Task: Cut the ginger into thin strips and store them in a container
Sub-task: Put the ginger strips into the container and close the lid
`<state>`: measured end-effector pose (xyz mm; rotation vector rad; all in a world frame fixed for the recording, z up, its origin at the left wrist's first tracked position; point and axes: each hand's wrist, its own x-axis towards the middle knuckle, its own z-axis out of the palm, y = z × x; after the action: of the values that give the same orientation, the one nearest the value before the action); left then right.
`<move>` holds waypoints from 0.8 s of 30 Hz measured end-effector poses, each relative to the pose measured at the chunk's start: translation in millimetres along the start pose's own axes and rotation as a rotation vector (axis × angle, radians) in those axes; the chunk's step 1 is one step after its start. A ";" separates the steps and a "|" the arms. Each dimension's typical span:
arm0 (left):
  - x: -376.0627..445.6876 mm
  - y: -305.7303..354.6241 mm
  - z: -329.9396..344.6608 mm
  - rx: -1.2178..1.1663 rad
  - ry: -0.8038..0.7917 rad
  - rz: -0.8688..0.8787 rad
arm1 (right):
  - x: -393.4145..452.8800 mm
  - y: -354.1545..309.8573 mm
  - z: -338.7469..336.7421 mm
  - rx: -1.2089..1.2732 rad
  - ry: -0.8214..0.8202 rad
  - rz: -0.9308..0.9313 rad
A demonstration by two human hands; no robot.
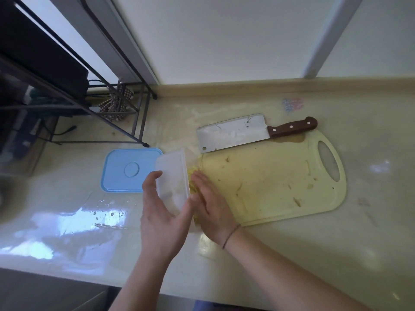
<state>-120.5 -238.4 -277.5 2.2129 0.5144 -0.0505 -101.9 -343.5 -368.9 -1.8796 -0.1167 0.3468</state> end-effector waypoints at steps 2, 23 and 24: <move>0.0 -1.2 -1.2 0.006 0.001 0.006 | 3.0 -5.9 0.8 0.096 -0.110 -0.026; 0.2 -5.1 -1.6 0.010 0.002 0.028 | 82.3 60.9 -226.6 -1.097 0.199 -0.200; 0.0 -5.1 -2.3 0.009 0.004 0.031 | 80.4 61.9 -226.2 -1.133 0.248 -0.300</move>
<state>-122.8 -233.8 -279.8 2.2300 0.4830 -0.0326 35.7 -549.5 -375.1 -2.9415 -0.4994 -0.2384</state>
